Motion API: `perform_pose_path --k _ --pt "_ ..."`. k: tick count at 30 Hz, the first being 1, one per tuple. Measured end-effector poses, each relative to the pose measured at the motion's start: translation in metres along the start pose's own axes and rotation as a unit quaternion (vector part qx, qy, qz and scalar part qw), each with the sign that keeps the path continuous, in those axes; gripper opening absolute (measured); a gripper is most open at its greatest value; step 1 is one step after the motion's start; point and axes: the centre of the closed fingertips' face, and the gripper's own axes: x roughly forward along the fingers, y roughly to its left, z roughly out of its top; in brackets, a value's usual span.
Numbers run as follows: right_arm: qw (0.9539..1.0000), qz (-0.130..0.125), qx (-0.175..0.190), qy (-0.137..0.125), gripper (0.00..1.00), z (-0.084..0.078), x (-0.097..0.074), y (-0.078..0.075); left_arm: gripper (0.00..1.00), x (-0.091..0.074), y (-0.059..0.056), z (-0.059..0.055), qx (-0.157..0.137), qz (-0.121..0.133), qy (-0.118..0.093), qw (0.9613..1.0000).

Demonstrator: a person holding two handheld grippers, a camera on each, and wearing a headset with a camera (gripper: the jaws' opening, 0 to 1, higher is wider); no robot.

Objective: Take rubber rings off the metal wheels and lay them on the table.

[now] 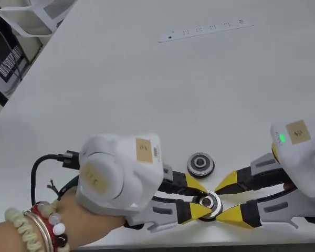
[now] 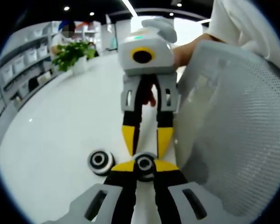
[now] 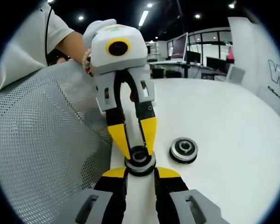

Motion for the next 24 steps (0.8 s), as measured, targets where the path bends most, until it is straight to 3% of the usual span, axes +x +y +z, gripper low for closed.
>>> perform_pose_path --k 6,13,16,22,24 --pt "0.9995 -0.005 -0.029 0.009 0.17 -0.0016 -0.0009 -0.0013 0.14 0.0003 0.0001 0.0001 -0.001 0.0 -0.005 1.0" --pt "0.9992 -0.013 -0.034 0.018 0.11 -0.0048 -0.0028 -0.0034 0.14 0.0002 -0.0001 -0.0001 -0.001 0.0 -0.007 1.0" --pt "0.9992 -0.019 -0.026 0.022 0.06 -0.0063 -0.0035 -0.0063 0.14 0.0002 0.0001 -0.0003 -0.003 0.001 -0.008 1.0" --pt "0.9993 -0.017 -0.01 0.03 0.06 -0.0067 -0.0032 -0.0074 0.13 0.0001 0.0008 -0.0004 -0.006 0.002 -0.012 0.9999" --pt "0.9992 -0.016 0.014 0.035 0.05 -0.0074 -0.0032 -0.008 0.13 0.0002 0.0009 -0.0003 -0.006 0.001 -0.013 0.9999"
